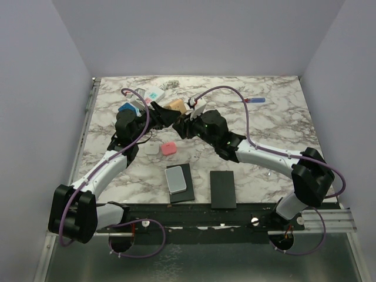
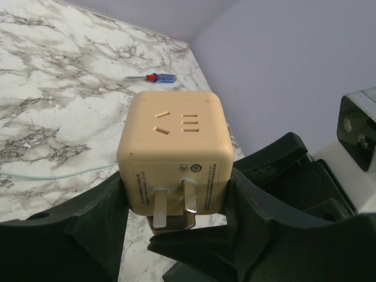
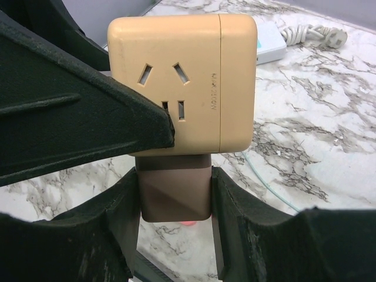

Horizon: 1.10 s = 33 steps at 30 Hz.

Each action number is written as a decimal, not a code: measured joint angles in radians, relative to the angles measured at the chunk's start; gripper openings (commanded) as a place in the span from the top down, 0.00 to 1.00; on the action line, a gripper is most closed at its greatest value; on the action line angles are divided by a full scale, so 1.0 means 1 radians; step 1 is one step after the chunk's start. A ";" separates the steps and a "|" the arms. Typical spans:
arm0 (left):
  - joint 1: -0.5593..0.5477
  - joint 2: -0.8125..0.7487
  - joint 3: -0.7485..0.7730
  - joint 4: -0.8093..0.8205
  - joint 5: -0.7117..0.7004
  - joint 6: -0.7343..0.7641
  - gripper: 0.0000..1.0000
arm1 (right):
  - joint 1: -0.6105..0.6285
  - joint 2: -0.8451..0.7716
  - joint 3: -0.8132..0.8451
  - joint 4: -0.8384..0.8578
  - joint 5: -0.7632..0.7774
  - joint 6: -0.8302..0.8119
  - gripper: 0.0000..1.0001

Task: Pull the plug off the socket
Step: Remove the plug from the socket.

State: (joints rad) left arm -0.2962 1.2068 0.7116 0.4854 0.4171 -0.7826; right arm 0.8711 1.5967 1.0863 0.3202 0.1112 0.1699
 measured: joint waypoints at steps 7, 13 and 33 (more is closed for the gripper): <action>0.000 0.000 0.000 -0.002 0.000 0.002 1.00 | -0.002 0.000 -0.003 -0.001 -0.008 0.038 0.99; 0.000 0.000 0.000 -0.011 0.000 0.002 1.00 | -0.009 0.000 -0.006 -0.004 -0.033 0.093 0.99; 0.008 0.000 0.000 -0.027 -0.002 0.003 1.00 | -0.016 0.019 0.040 -0.083 -0.058 0.220 0.99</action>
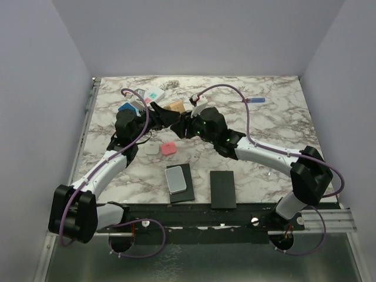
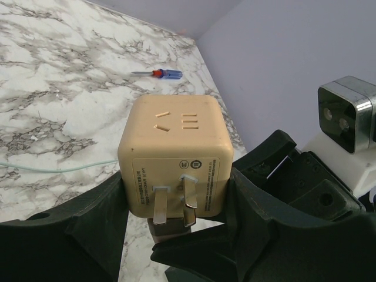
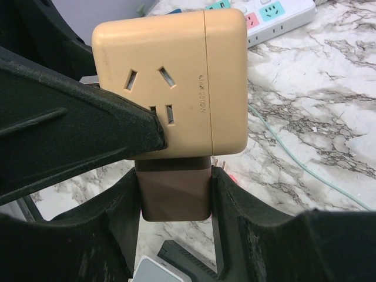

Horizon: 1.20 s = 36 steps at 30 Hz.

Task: Pull the plug off the socket
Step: Remove the plug from the socket.

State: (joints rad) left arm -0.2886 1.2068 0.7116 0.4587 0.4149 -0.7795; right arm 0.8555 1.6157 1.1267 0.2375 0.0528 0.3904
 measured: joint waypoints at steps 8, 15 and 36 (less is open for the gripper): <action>0.005 0.002 0.001 -0.020 0.024 0.008 1.00 | 0.007 -0.007 -0.022 0.013 0.024 -0.068 1.00; 0.007 0.027 0.020 -0.020 0.046 0.017 1.00 | 0.010 -0.008 -0.023 0.012 0.056 -0.097 0.99; 0.011 0.038 0.032 -0.031 0.056 0.019 1.00 | 0.015 -0.008 -0.040 0.050 0.069 -0.146 0.99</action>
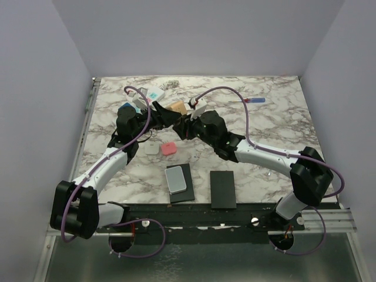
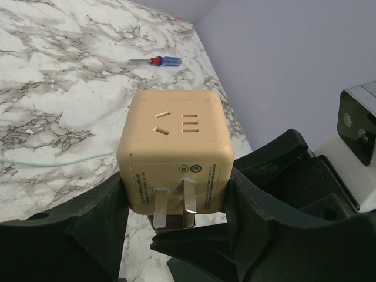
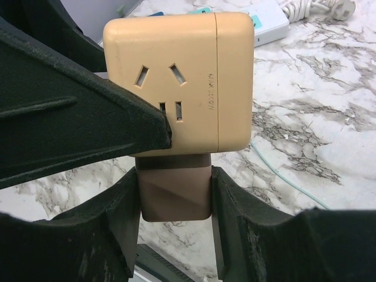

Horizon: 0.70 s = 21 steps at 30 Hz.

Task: Pull the plug off the socket
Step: Remove the plug from the socket.

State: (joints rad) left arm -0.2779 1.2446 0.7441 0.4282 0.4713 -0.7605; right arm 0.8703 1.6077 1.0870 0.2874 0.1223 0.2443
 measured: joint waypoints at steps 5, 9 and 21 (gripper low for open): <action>0.001 -0.002 0.000 -0.008 0.001 0.000 1.00 | 0.014 0.000 0.002 -0.007 0.028 0.044 0.99; 0.003 -0.006 0.000 -0.011 0.000 0.000 1.00 | 0.023 0.004 0.022 -0.039 0.044 0.094 0.99; 0.019 -0.014 0.000 -0.012 -0.002 0.000 1.00 | 0.030 0.029 0.082 -0.105 0.048 0.201 0.99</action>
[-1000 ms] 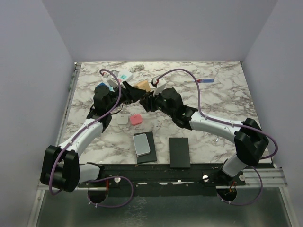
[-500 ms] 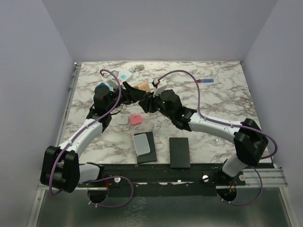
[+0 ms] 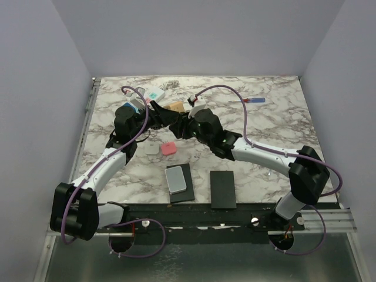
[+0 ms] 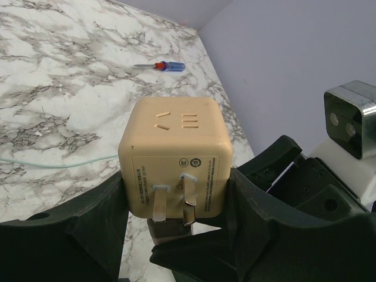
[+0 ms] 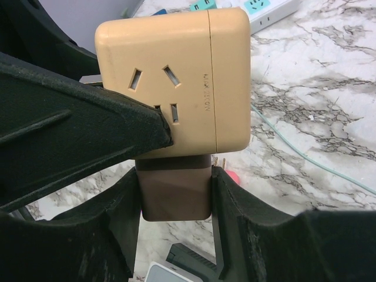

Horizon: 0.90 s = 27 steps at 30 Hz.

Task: Pull the plug off the socket
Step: Remove the plug from the socket.

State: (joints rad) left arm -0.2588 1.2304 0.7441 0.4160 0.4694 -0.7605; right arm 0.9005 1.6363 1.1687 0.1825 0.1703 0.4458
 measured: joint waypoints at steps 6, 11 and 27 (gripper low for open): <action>0.000 0.000 0.000 -0.002 0.002 0.000 1.00 | 0.008 -0.004 -0.017 0.020 0.027 -0.009 0.99; -0.001 0.000 0.000 -0.003 0.013 0.000 1.00 | 0.010 -0.018 -0.056 0.072 0.035 -0.049 0.99; -0.003 0.000 0.000 0.003 0.037 -0.001 1.00 | 0.006 -0.040 -0.116 0.167 0.027 -0.237 0.99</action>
State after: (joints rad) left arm -0.2619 1.2304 0.7441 0.4191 0.5060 -0.7612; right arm 0.9066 1.5967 1.0531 0.3492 0.1974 0.2085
